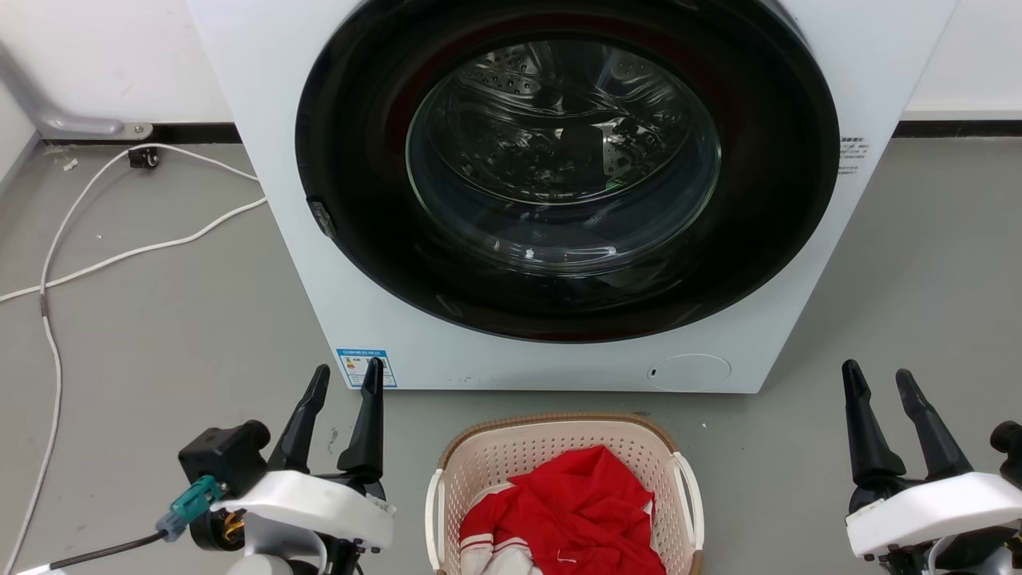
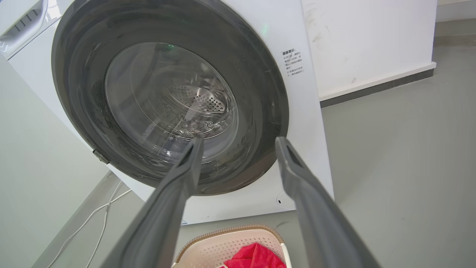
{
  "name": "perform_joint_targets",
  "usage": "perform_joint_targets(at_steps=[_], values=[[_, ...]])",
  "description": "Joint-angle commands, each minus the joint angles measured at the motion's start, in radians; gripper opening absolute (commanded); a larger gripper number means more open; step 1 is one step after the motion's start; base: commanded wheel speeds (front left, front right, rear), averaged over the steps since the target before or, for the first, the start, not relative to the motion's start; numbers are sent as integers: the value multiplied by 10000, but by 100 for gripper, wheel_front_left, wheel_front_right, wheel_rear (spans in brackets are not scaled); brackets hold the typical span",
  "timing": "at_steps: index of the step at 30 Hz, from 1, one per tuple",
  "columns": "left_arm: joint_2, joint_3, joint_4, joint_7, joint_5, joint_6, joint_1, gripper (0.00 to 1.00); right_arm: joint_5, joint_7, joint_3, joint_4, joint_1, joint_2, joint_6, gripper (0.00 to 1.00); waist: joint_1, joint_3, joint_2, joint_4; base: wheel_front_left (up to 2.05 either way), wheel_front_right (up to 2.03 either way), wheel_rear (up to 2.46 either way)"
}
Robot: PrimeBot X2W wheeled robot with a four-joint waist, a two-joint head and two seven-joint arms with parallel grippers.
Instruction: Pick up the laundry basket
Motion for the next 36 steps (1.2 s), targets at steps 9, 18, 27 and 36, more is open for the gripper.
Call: perform_joint_targets(at_steps=[9, 18, 27, 36], values=[[113, -255, 53, -301, 1122, 156, -206, 100, -1210, 129, -58, -436, 194, 16, 0, 100, 0, 16, 0, -17, 0, 0, 0], [151, -377, 195, -510, 1930, 316, -237, 100, -2038, 135, -100, -697, 345, 22, 0, 100, 0, 35, 0, -31, 0, 0, 0], [188, -440, 277, -705, 2633, 468, -209, 100, -2806, 52, -70, -939, 429, 30, -1, 100, 0, 85, 0, -21, 0, 0, 0], [196, -455, 210, -873, 3224, 539, -182, 100, -3303, -98, -97, -1018, 497, 35, -1, 100, 0, 183, 0, -22, 0, 0, 0]])
